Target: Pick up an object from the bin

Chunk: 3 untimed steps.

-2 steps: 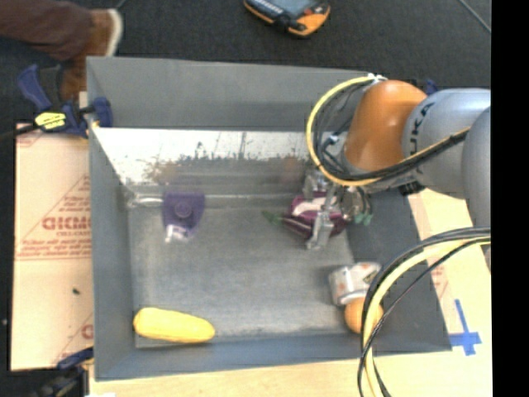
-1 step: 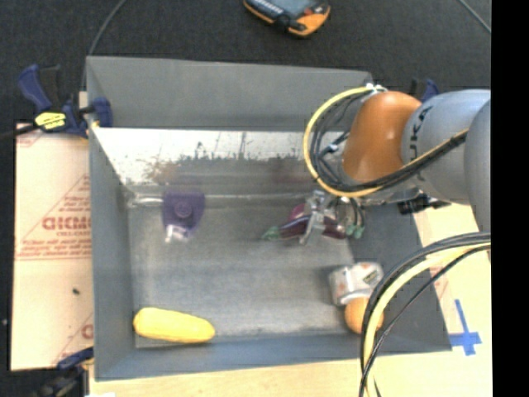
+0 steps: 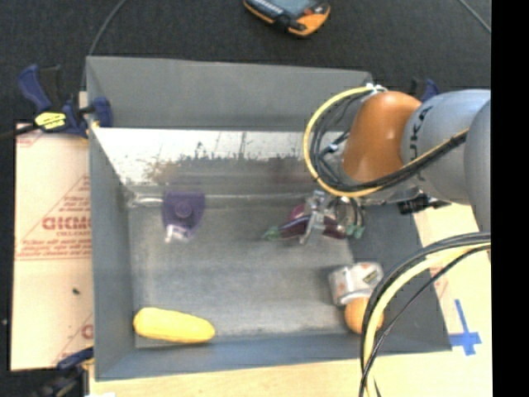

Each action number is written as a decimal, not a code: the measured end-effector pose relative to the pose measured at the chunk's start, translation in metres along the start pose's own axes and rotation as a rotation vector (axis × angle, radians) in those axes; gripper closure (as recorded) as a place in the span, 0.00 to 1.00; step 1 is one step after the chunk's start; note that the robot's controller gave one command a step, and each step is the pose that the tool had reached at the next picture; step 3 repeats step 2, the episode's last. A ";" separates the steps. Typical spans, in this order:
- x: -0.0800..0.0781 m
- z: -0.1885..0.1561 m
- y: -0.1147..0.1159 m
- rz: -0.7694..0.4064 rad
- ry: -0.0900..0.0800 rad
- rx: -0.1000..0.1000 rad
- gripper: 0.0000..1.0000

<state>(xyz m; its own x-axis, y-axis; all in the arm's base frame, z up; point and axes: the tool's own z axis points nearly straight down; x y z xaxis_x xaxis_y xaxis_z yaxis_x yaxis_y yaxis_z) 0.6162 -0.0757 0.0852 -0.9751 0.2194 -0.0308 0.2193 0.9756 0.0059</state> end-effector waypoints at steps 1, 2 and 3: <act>0.001 -0.015 0.000 0.000 0.002 0.000 1.00; 0.000 -0.041 -0.001 -0.001 0.000 0.000 1.00; 0.000 -0.041 -0.001 -0.001 0.000 0.000 1.00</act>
Offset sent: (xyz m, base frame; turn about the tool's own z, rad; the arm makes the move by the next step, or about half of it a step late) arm -0.0015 -0.0003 0.0576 -0.0003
